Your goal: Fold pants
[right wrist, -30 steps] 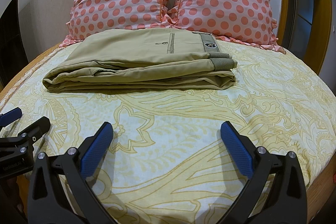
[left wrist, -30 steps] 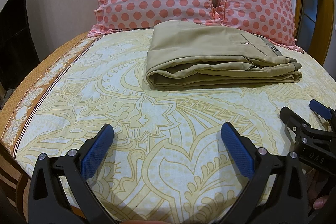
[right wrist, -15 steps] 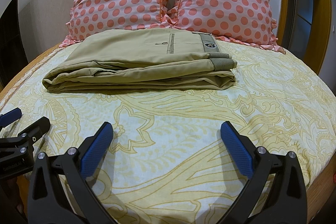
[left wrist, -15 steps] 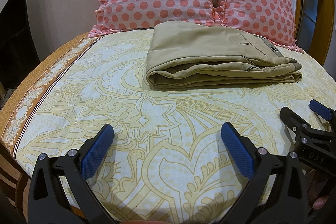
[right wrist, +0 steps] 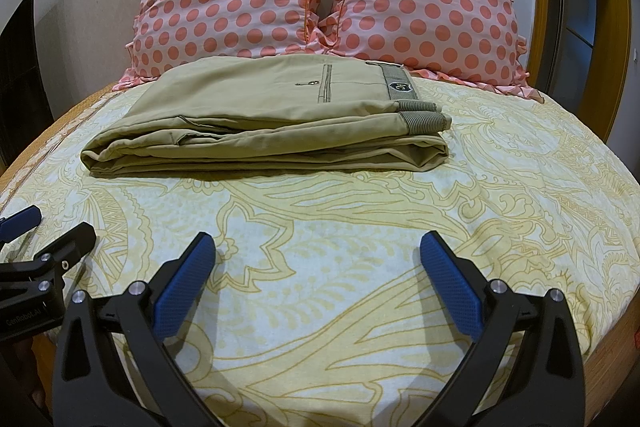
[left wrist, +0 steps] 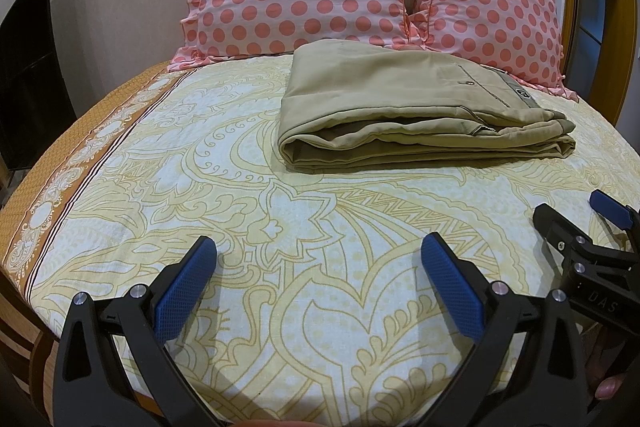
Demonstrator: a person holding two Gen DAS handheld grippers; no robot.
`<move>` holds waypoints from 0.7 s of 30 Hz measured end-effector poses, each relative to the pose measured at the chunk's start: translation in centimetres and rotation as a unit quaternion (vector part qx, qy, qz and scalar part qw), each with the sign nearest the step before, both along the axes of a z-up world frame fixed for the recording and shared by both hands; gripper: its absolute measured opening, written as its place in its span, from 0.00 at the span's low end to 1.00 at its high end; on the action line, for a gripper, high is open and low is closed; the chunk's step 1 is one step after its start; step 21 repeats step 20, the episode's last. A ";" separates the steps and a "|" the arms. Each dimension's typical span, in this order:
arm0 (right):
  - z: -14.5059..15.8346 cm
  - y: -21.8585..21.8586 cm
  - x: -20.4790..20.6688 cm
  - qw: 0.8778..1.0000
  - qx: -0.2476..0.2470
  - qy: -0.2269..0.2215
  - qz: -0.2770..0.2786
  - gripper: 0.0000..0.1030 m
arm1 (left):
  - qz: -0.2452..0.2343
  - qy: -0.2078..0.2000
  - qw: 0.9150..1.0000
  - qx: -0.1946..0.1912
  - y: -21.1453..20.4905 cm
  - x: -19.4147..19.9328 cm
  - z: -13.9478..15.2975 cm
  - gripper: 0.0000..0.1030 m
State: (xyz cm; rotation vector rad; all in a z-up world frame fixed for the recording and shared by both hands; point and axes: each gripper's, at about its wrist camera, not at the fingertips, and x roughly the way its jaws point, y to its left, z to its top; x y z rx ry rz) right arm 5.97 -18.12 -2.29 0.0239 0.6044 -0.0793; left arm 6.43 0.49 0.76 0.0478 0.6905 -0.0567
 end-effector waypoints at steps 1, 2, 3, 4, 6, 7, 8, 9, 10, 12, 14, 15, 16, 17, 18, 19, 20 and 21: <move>0.0 0.0 0.0 1.000 0.000 0.000 0.000 0.98 | 0.000 0.000 1.000 0.000 0.0 0.0 0.0 0.99; 0.0 0.0 0.0 1.000 0.000 0.000 0.000 0.98 | 0.000 0.000 1.000 0.000 0.0 0.0 0.0 0.99; 0.0 0.0 0.0 1.000 0.000 0.000 0.000 0.98 | 0.000 0.000 1.000 0.000 0.0 0.0 0.0 0.99; 0.0 0.0 0.0 1.000 0.000 -0.001 0.000 0.98 | 0.000 0.000 1.000 0.000 0.0 0.0 0.0 0.99; 0.0 0.0 0.0 1.000 0.000 -0.001 0.000 0.98 | 0.001 0.000 1.000 0.000 0.0 0.0 0.0 0.99; 0.0 0.0 0.0 1.000 0.000 -0.001 0.000 0.98 | 0.001 0.000 1.000 0.000 0.0 0.0 0.0 0.99; 0.0 0.0 0.0 1.000 0.000 -0.001 0.000 0.98 | 0.000 0.000 1.000 0.000 0.0 0.0 0.0 0.99; 0.0 0.0 0.0 1.000 0.000 -0.001 0.000 0.98 | 0.000 0.000 1.000 0.000 0.0 0.0 0.0 0.99; 0.0 0.0 0.0 1.000 0.000 -0.001 0.000 0.98 | 0.001 0.000 1.000 0.000 0.0 0.0 0.0 0.99; 0.0 0.0 0.0 1.000 0.000 -0.001 0.000 0.98 | 0.000 -0.001 1.000 0.000 -0.1 0.0 -0.1 0.99; 0.0 0.0 0.0 1.000 0.000 -0.001 0.000 0.98 | -0.001 -0.003 1.000 0.000 0.0 0.0 0.0 0.99; 0.0 0.0 0.0 1.000 0.000 -0.001 0.000 0.98 | -0.001 -0.003 1.000 0.000 0.0 0.0 0.1 0.99; 0.0 0.0 0.0 1.000 0.000 -0.001 0.000 0.98 | -0.001 -0.003 1.000 0.000 0.0 0.0 0.2 0.99; 0.0 0.0 0.0 1.000 0.000 -0.001 0.000 0.98 | -0.001 -0.003 1.000 0.000 0.0 0.0 0.2 0.99; 0.0 0.0 0.0 1.000 0.000 -0.001 -0.001 0.98 | -0.001 -0.003 1.000 0.000 0.0 0.1 0.2 0.99; 0.0 0.1 0.0 1.000 0.000 -0.001 -0.001 0.98 | -0.001 -0.003 1.000 0.000 0.0 0.0 0.2 0.99; 0.0 0.0 0.0 1.000 0.000 -0.001 -0.001 0.98 | -0.001 -0.003 1.000 0.000 0.0 0.0 0.2 0.99; 0.0 0.0 0.0 1.000 0.000 -0.001 -0.001 0.98 | -0.001 -0.003 1.000 0.000 0.0 0.0 0.2 0.99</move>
